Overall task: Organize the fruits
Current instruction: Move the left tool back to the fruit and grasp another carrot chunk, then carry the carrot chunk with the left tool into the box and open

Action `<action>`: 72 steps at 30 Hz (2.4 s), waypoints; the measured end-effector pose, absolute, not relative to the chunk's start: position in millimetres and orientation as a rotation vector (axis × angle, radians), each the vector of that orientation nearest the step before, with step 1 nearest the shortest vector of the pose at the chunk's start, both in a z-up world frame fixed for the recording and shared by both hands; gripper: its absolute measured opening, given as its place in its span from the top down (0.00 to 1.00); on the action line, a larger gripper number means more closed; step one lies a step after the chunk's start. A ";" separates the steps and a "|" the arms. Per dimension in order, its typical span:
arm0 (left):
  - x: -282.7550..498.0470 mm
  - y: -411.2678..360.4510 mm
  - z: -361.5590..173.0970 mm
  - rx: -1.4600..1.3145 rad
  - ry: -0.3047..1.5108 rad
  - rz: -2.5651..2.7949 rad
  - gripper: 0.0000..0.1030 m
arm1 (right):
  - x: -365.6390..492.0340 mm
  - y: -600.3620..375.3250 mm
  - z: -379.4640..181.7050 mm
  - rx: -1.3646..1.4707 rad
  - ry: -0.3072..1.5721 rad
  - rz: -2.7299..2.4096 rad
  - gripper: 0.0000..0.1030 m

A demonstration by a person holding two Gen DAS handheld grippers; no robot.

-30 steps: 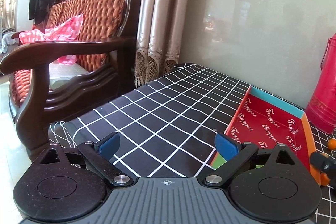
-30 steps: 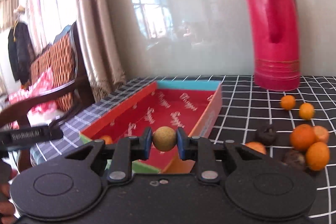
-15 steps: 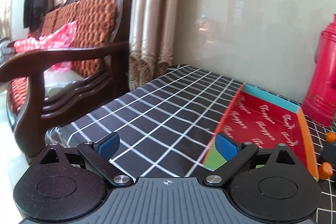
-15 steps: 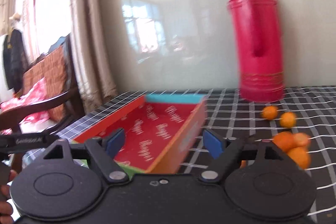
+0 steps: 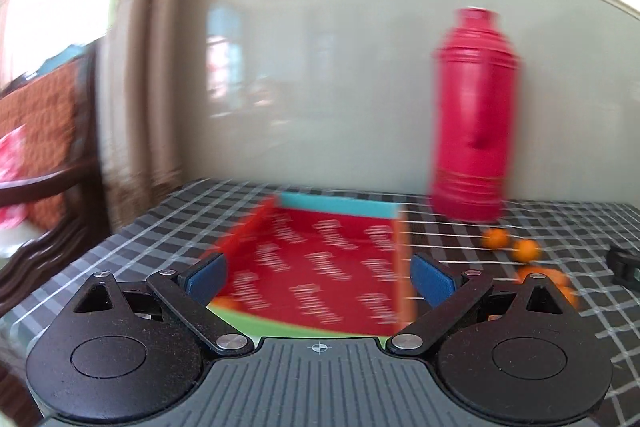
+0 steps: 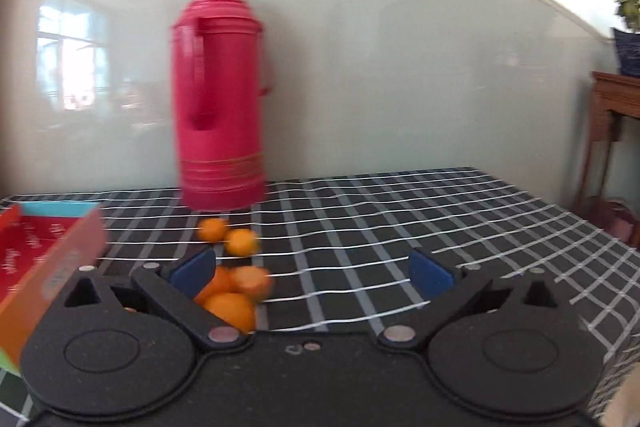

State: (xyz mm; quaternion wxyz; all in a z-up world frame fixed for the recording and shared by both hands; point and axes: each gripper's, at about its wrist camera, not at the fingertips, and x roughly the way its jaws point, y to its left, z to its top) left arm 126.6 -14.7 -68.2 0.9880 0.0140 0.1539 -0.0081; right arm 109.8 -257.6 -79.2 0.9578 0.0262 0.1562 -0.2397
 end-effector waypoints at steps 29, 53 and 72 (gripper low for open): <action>185.0 -138.4 -120.0 0.228 0.456 -0.184 0.40 | 86.4 -302.2 -84.4 0.048 0.359 -0.573 0.06; 181.5 -86.4 -91.1 0.173 0.319 0.078 0.65 | 95.8 -287.2 -85.7 0.052 0.373 -0.496 0.06; 190.4 -16.3 -85.0 0.059 0.423 0.270 0.18 | 119.7 -255.5 -95.4 0.072 0.421 -0.332 0.07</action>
